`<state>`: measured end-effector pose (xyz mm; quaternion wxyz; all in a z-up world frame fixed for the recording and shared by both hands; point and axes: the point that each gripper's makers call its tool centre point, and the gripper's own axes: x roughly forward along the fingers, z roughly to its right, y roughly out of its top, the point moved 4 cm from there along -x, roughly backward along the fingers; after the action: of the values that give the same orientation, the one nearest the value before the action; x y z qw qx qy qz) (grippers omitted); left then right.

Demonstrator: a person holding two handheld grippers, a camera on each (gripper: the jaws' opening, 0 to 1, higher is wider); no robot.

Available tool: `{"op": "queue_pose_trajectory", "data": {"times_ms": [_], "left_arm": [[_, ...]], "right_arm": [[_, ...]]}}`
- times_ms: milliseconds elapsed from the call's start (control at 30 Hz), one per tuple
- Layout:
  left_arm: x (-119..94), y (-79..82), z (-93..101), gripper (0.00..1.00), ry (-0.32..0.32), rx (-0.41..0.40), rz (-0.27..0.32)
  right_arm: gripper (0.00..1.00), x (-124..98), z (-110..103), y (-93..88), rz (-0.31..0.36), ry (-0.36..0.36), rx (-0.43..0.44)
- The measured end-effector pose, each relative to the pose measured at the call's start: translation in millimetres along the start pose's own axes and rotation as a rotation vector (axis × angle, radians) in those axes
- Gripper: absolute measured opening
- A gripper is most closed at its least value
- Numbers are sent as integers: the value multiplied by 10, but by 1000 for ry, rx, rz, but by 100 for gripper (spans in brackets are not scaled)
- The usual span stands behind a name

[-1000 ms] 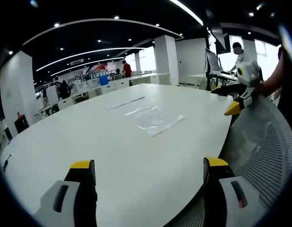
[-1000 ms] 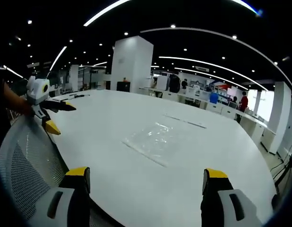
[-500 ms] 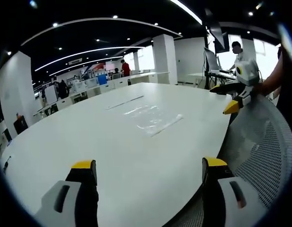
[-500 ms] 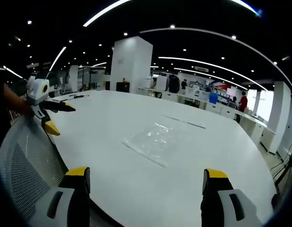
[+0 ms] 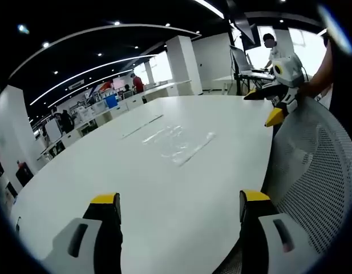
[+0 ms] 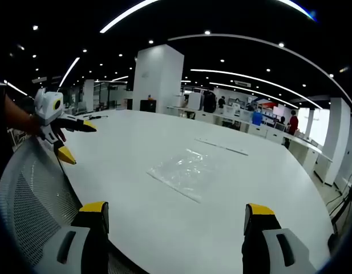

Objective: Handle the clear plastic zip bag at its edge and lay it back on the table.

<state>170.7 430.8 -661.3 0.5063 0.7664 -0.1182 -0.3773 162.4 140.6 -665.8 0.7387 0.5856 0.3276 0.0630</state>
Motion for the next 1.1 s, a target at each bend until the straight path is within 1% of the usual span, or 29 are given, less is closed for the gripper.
{"op": "queue_pose_trajectory", "data": {"times_ms": [233, 367, 467, 567, 933, 1100], "left_arm": [[27, 26, -29, 85, -18, 7, 0], [72, 46, -30, 85, -38, 31, -11], [98, 60, -39, 82, -49, 38, -17], [131, 72, -53, 81, -58, 65, -18], [288, 140, -89, 70, -114, 162, -39], [361, 165, -82, 63, -141, 213, -54]], "right_arm": [[99, -1, 3, -1, -1, -2, 2], [99, 0, 2, -5, -5, -2, 2], [99, -2, 3, -5, -4, -2, 2], [99, -1, 8, -5, -3, -4, 3], [99, -2, 6, -13, -8, -5, 2], [98, 0, 1, -19, -13, 0, 2]]}}
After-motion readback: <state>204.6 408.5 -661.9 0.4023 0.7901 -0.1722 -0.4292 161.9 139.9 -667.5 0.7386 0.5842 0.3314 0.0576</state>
